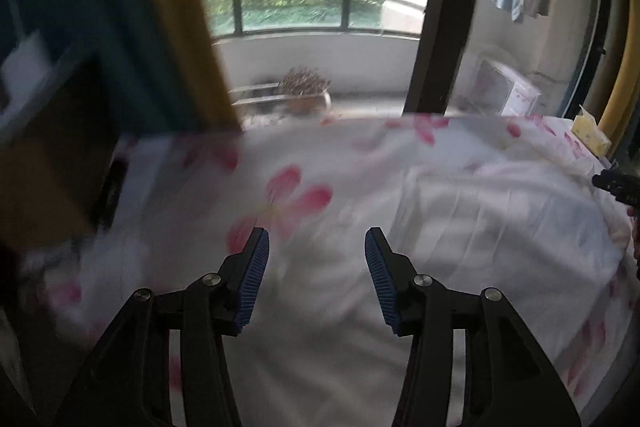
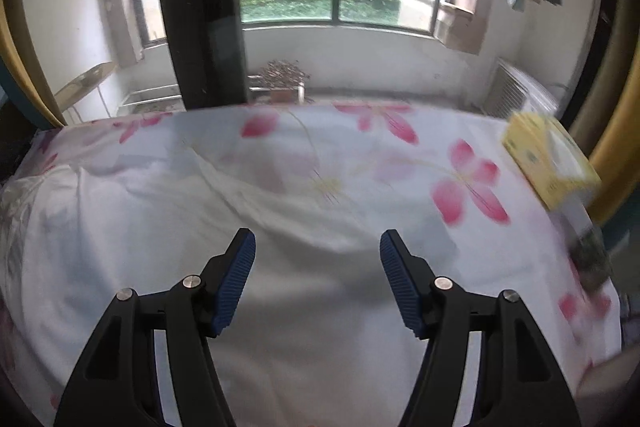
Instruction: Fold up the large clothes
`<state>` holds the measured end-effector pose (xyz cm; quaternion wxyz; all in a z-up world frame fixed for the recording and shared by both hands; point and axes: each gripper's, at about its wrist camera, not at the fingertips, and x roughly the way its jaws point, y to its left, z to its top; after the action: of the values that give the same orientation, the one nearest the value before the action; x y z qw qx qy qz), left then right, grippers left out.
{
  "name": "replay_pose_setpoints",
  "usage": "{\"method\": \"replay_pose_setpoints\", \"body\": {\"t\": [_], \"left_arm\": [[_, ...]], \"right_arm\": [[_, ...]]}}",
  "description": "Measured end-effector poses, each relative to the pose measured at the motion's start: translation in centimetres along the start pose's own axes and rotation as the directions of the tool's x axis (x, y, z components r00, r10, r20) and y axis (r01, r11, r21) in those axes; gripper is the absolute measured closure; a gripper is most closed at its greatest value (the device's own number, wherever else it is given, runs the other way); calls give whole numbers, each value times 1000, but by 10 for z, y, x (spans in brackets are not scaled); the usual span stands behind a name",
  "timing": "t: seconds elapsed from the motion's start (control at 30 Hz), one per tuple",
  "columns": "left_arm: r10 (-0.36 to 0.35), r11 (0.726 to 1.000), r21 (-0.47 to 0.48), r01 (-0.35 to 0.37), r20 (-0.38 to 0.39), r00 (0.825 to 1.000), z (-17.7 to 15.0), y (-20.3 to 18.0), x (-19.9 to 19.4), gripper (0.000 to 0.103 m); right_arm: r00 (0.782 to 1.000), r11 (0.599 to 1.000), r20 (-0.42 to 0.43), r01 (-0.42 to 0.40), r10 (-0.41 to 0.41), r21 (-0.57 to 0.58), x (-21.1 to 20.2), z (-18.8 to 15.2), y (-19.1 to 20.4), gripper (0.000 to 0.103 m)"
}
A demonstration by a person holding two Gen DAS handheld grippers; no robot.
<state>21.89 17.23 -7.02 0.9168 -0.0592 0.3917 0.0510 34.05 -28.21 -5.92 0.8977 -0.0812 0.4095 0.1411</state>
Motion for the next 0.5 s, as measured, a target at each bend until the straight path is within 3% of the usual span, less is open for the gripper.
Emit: {"method": "replay_pose_setpoints", "body": {"t": [0.27,0.37,0.5], "left_arm": [[11,990,-141,-18,-49,999,-64,19,-19,49],[-8,986,-166,-4,-68,998,-78,19,-21,48],[18,986,-165,-29,-68,998,-87,12,-26,48]], "right_arm": [[999,997,-36,43,-41,61,-26,-35,-26,38],[998,996,-45,48,-44,76,-35,-47,-30,38],[997,995,-65,52,-46,83,-41,-62,-32,38]]}}
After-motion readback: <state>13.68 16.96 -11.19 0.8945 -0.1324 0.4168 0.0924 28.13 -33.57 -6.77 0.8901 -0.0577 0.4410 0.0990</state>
